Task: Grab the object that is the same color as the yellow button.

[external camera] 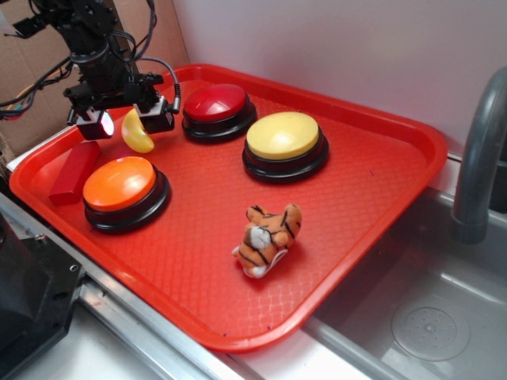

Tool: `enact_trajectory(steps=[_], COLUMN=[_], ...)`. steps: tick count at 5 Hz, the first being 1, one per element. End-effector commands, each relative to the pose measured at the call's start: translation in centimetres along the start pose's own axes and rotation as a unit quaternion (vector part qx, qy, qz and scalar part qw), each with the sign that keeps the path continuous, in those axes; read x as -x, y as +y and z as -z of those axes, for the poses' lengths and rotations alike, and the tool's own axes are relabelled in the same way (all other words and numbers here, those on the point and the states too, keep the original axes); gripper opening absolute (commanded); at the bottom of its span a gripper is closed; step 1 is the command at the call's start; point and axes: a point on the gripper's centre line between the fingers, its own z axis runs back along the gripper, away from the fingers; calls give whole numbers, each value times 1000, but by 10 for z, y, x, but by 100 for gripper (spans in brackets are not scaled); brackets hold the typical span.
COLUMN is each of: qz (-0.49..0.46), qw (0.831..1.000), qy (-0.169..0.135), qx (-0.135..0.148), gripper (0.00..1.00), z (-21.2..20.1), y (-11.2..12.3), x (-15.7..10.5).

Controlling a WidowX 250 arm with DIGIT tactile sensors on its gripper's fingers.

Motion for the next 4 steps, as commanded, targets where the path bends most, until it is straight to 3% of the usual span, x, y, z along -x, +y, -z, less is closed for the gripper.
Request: enact_trajectory(steps=[1,2,4], qz=[-15,-22,-40], qw=[1000,999,999], qy=[-11,-7,-23], qx=[26,31,10], gripper=[70,0,0], z=[-3,-3,-19], y=[2,1,-4], x=[-22,-25,-32])
